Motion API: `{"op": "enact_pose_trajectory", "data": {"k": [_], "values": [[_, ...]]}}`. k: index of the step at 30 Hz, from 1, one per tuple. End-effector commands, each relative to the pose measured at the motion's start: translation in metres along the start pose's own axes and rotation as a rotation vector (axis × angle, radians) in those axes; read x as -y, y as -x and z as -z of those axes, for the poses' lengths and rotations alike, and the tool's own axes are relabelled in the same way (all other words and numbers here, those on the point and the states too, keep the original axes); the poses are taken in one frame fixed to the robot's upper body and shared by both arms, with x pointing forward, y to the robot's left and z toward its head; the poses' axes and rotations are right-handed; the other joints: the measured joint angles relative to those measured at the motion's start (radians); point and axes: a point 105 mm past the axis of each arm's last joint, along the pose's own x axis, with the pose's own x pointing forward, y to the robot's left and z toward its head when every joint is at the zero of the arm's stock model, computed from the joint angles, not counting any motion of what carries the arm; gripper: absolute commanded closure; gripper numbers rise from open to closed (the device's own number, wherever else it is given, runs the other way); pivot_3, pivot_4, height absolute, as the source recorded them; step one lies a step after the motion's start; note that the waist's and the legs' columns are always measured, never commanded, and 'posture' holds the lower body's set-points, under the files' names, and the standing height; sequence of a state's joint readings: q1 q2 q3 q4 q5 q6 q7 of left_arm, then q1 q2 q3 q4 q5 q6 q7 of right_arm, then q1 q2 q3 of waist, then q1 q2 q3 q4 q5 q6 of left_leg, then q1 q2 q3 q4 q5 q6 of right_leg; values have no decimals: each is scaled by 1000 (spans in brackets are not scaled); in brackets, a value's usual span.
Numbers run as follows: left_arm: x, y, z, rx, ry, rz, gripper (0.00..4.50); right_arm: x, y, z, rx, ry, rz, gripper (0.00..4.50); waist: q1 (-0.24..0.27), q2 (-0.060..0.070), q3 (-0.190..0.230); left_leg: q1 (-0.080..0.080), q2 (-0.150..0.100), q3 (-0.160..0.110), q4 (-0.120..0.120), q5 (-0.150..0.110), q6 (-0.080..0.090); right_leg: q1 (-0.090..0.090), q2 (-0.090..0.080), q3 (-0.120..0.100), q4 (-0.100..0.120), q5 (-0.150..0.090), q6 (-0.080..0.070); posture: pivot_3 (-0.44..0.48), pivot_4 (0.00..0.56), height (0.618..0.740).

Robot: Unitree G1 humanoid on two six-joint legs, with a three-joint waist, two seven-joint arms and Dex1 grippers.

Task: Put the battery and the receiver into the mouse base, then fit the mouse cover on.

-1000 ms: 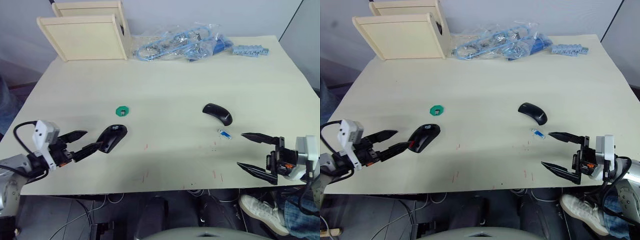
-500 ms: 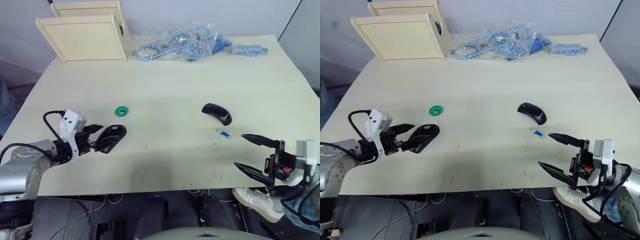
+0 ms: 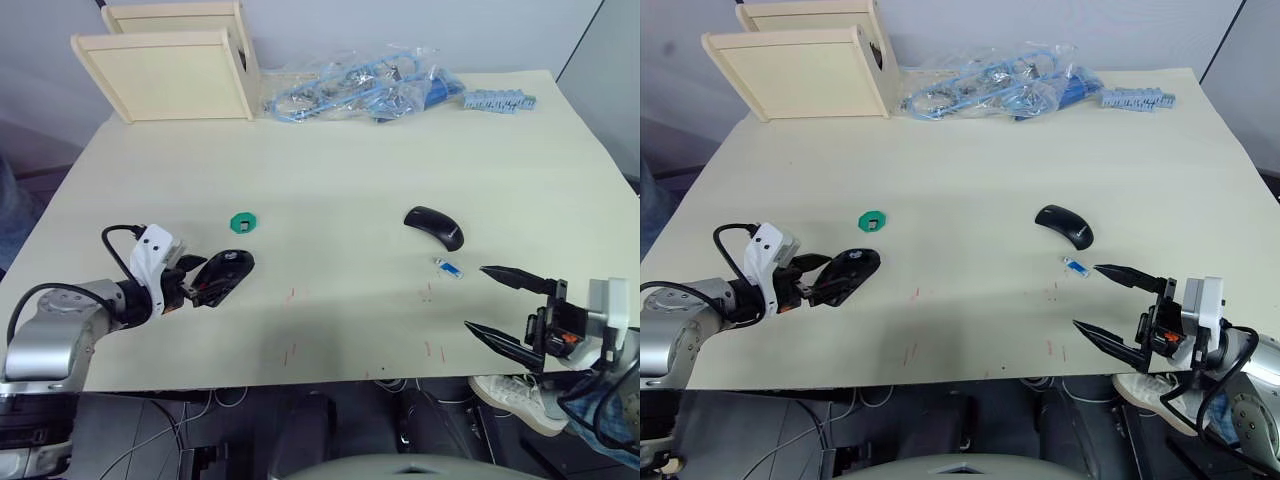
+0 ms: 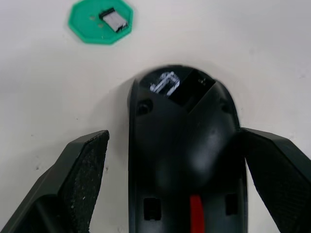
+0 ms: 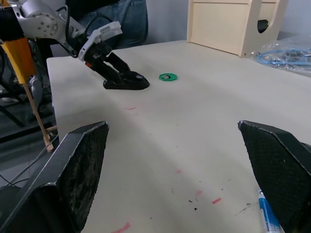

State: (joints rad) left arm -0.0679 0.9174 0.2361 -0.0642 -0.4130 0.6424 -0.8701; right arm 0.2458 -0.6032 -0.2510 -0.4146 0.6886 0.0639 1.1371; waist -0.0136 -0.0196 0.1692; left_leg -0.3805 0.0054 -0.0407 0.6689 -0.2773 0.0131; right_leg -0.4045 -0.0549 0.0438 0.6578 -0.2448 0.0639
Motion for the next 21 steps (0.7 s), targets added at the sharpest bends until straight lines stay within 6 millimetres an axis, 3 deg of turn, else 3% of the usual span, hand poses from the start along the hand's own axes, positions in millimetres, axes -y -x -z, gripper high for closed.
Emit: {"op": "enact_pose_trajectory", "data": {"k": [1,9,12,14,18,21], "values": [[-5,3,-5,8,-59,-12,23,0,-1,-6,16,33,-4,0,0,0,0,0,0,0,0,0,0,0,0,0,0,0,0,0,150,740],[-5,-1,-2,15,-74,6,23,0,0,-6,17,34,1,0,0,0,0,0,0,0,0,0,0,0,0,0,0,0,0,0,150,740],[-3,-1,-1,11,-78,32,753,0,0,-5,16,34,3,0,0,0,0,0,0,1,0,0,0,0,0,0,0,0,0,0,150,740],[-2,-1,-1,12,-83,43,1561,0,1,-5,15,34,3,0,0,0,0,0,0,1,0,0,0,0,0,0,0,0,0,0,150,740],[-4,2,-6,51,-97,61,1579,-1,2,-4,11,30,10,0,0,0,0,0,0,1,0,0,0,0,0,0,0,0,0,0,150,740],[5,7,-16,92,-117,148,1579,-2,3,-2,8,26,15,0,0,0,0,0,0,1,0,0,0,0,0,0,0,0,0,0,150,740]]}}
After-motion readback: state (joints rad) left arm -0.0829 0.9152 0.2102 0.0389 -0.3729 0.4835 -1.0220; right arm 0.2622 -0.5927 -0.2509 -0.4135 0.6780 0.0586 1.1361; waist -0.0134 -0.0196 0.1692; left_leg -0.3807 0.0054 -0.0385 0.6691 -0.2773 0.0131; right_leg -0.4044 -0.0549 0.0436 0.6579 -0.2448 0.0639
